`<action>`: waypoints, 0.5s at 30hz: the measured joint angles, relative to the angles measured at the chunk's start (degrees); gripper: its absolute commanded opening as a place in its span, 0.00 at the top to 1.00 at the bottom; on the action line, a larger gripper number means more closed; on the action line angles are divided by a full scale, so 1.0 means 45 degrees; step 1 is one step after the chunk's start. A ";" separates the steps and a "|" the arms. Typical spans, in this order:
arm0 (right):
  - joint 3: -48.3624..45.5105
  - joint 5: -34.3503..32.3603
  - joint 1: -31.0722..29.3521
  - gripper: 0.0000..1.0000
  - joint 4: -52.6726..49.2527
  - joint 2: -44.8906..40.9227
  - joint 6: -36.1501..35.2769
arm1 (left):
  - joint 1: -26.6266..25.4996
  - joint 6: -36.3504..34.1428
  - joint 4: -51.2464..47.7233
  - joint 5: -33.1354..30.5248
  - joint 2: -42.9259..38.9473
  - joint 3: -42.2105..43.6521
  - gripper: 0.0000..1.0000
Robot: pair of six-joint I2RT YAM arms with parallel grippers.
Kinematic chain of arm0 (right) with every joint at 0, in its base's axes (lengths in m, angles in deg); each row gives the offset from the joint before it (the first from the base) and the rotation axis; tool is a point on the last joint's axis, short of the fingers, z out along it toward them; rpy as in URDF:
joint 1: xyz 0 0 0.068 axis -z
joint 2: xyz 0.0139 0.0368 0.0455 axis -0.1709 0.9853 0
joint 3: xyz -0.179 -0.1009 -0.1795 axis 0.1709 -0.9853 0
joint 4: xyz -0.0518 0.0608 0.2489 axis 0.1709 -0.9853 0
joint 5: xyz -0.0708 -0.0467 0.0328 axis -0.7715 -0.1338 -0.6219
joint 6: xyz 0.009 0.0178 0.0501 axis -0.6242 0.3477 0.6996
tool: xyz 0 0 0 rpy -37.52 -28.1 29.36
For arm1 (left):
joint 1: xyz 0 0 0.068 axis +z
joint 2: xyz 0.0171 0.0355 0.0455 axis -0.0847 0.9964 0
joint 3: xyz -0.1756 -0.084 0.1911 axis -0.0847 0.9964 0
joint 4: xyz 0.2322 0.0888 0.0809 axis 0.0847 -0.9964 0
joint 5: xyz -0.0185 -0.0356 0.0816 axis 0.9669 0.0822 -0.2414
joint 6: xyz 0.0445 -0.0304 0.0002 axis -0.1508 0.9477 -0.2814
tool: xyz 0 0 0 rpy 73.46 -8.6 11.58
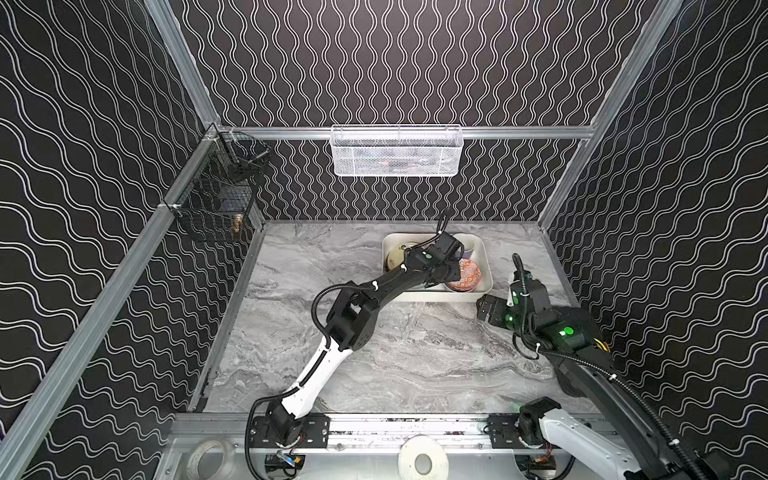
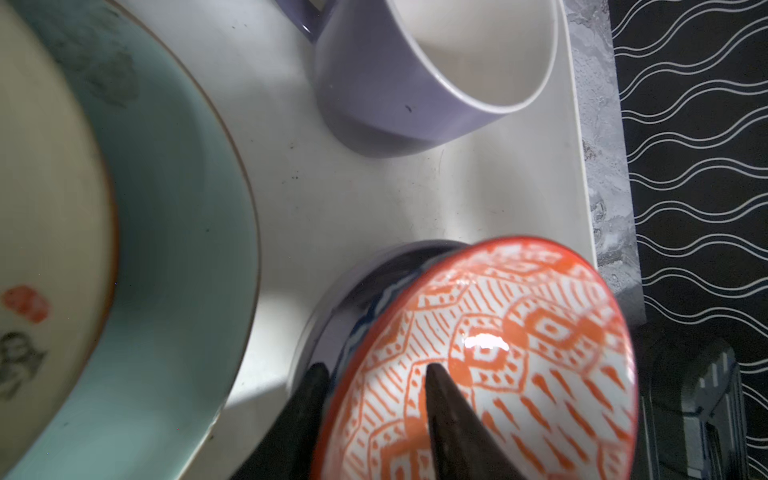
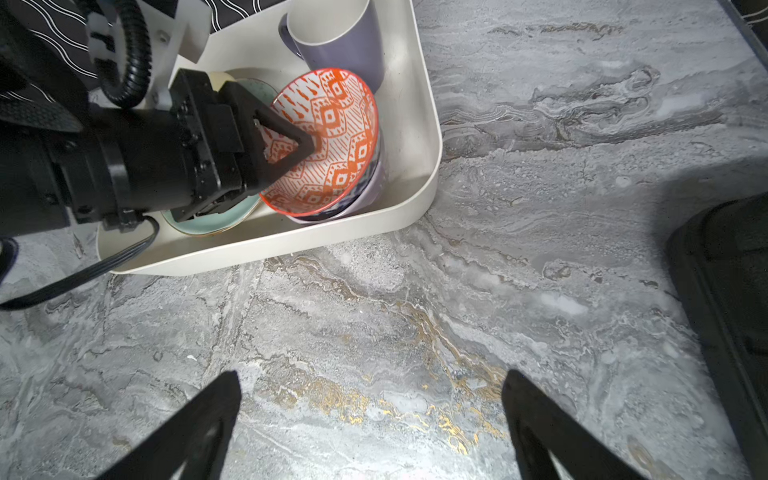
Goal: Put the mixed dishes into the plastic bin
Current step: 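Lower the patterned bowl into the lavender bowl in the bin and release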
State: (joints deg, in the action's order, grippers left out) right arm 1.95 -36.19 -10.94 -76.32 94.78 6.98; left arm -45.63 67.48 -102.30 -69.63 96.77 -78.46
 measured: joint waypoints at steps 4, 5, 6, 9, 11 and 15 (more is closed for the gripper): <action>0.0000 0.0092 0.0039 0.01 0.0073 0.0107 -0.0039 | 0.0039 0.0000 0.0248 0.0160 0.0034 0.0238 0.54; 0.0000 0.0087 0.0044 0.01 0.0073 0.0126 -0.0039 | 0.0053 0.0000 0.0398 0.0204 0.0015 0.0350 0.53; 0.0000 0.0087 0.0044 0.01 0.0083 0.0151 -0.0039 | 0.0063 0.0000 0.0447 0.0199 -0.0039 0.0471 0.53; 0.0000 0.0092 0.0044 0.01 0.0112 0.0170 -0.0044 | 0.0073 -0.0010 0.0359 0.0238 -0.0253 0.0690 0.52; 0.0000 0.0092 0.0044 0.01 0.0126 0.0194 -0.0044 | 0.0068 -0.0053 0.0355 0.0238 -0.0466 0.0758 0.52; 0.0000 0.0146 0.0049 0.01 0.0151 0.0209 -0.0044 | 0.0063 -0.0097 0.0374 0.0146 -0.1010 0.0952 0.51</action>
State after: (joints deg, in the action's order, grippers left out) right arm 1.95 -35.54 -10.72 -75.64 95.72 6.78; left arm -45.35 67.05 -100.61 -68.98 92.22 -74.18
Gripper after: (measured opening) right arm 0.991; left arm 0.483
